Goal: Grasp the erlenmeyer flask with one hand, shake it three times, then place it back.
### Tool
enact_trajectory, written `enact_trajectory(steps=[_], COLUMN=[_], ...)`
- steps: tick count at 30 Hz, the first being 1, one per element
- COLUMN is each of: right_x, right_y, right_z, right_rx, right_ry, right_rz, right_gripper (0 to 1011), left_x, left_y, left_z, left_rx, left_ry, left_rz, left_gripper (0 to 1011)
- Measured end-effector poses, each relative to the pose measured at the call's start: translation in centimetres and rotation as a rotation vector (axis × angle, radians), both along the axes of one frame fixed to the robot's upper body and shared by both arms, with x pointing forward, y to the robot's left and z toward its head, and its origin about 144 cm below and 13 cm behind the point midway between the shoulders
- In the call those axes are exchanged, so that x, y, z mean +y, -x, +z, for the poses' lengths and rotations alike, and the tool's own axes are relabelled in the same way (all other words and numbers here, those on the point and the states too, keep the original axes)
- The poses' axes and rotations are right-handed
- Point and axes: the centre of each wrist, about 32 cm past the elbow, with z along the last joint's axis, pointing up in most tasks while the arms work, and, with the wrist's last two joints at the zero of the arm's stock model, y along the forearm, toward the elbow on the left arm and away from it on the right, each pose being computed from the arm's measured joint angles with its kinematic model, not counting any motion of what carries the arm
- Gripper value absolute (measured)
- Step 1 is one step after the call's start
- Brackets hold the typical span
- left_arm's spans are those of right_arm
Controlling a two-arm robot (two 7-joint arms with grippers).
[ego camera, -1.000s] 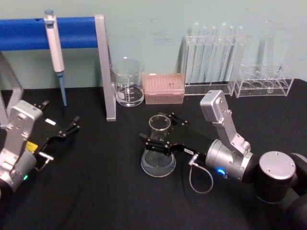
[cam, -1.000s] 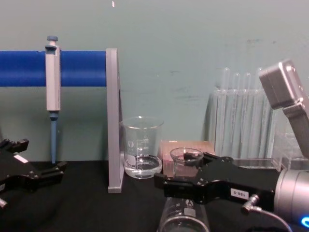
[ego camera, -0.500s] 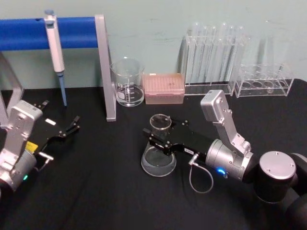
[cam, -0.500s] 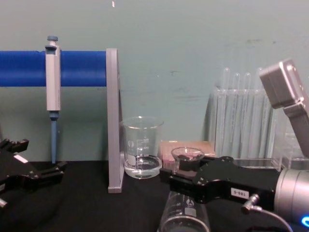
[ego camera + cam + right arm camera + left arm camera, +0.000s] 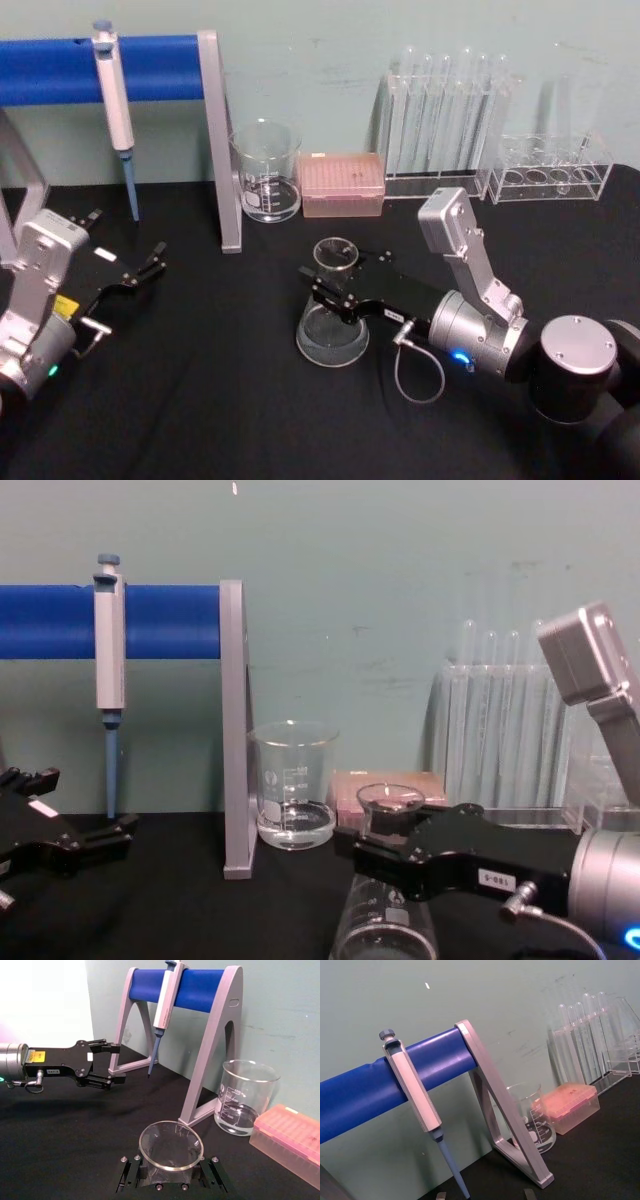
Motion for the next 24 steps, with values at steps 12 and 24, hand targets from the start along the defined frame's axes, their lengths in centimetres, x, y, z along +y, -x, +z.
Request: enact_trajectory(steps=[12, 24], right_x=[-0.1, -0.2], right_y=[0.0, 0.1], right_z=[1.6, 5.0], right_rx=[-0.029, -0.077], right_ry=[-0.036, -0.050], right_rz=[-0.069, -0.111], right_gripper=[448, 448], left_x=[0.0, 0.0], left_y=[0.0, 0.0], left_z=[0.0, 0.0], left_rx=[0.000, 0.000], left_ry=[0.000, 0.000], left_rz=[0.000, 0.000], left_gripper=[1001, 1001])
